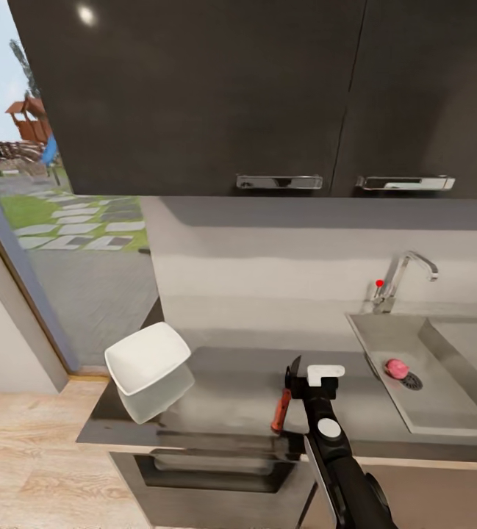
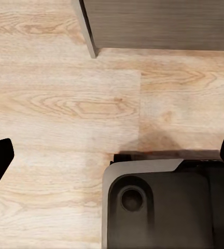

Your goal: In the kitchen, take the Vidalia onion out of the sink, dice it on the chopping board with the paring knife, put the diced onion into the bowl on the countertop, then place both the paring knife and the chopping board into the sink.

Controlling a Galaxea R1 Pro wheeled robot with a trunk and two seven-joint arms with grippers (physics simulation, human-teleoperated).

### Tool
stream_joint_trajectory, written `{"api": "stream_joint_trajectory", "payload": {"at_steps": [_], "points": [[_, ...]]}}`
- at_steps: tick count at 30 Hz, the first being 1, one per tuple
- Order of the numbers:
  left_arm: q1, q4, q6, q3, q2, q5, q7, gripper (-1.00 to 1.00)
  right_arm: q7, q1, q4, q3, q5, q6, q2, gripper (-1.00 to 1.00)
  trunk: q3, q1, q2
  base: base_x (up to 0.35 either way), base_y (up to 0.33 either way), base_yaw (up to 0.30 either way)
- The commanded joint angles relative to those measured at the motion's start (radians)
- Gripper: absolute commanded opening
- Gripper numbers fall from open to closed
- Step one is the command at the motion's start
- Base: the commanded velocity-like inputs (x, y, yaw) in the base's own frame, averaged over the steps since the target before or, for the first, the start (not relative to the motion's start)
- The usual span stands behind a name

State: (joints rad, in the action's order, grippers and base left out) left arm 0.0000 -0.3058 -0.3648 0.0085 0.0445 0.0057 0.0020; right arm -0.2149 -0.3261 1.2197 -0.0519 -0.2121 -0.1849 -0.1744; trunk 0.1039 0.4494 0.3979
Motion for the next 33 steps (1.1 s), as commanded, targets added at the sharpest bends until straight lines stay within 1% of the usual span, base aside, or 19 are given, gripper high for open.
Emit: {"api": "stream_joint_trajectory", "payload": {"at_steps": [1,5,12,23,33], "points": [[0.0,-0.001,-0.002,0.001,0.0,0.0,0.001,1.0,-0.004,-0.001,0.001,-0.002,-0.01,-0.003,0.002,1.0,0.003,0.001,0.002,0.004,-0.169,0.0],[0.0,-0.001,-0.002,0.001,0.0,-0.001,0.001,1.0,-0.005,-0.001,0.001,-0.002,-0.01,0.022,0.006,1.0,0.007,0.001,0.002,0.002,-0.227,0.0],[0.0,-0.001,-0.002,0.001,0.0,-0.003,0.001,1.0,-0.006,-0.001,0.001,-0.003,-0.01,0.03,0.007,1.0,0.013,0.001,0.002,0.0,-0.204,0.0],[0.0,-0.001,-0.002,0.001,0.0,-0.002,0.0,1.0,-0.004,-0.001,-0.009,-0.003,-0.009,0.03,0.007,1.0,0.015,0.001,0.002,0.0,-0.015,0.0],[0.0,-0.001,-0.002,0.001,0.0,-0.002,0.0,1.0,-0.005,-0.001,-0.03,-0.002,-0.009,0.03,0.007,1.0,0.029,0.001,0.002,0.0,0.0,0.0]]}}
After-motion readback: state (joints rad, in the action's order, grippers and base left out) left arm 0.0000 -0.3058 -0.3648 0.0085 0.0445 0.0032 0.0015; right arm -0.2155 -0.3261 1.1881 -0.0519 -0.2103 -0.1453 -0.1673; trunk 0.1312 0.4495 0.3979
